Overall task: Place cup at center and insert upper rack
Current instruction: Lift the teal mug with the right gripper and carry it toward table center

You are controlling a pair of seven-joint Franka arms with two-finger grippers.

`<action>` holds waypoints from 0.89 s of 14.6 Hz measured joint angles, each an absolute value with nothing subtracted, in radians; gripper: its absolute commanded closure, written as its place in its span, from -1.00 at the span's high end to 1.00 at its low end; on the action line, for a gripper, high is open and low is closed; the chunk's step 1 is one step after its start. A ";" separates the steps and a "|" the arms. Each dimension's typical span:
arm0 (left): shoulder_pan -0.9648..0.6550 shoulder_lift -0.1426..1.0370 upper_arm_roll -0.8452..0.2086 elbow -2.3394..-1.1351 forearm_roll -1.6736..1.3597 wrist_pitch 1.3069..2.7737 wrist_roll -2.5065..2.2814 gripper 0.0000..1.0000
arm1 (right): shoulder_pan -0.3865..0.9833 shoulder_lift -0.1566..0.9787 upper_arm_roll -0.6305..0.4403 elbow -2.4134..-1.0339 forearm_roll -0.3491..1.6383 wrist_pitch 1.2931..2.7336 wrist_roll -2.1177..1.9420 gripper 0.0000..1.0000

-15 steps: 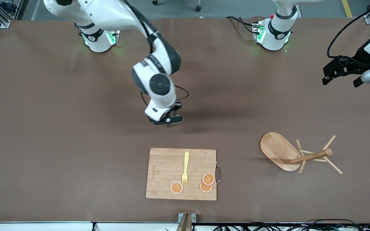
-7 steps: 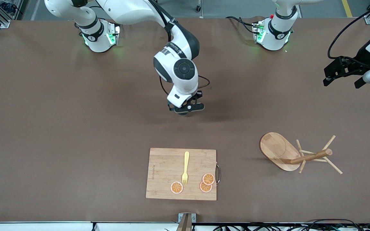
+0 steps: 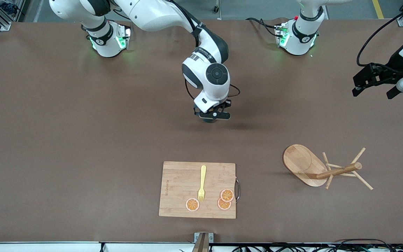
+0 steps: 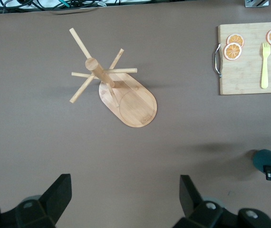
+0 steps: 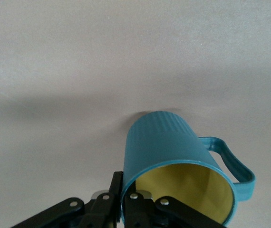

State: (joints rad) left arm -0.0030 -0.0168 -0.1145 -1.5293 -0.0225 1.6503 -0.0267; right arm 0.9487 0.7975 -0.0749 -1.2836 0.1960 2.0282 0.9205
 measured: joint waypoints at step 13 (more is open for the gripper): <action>-0.037 0.003 -0.237 -1.529 -0.029 1.657 -0.158 1.00 | 0.960 0.835 -0.047 -1.235 0.209 2.098 1.019 1.00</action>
State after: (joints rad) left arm -0.0372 0.0031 -0.2373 -1.5294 -0.0293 1.6565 -0.1581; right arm 0.9599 0.8347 -0.0467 -1.2345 0.2095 2.0983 1.0191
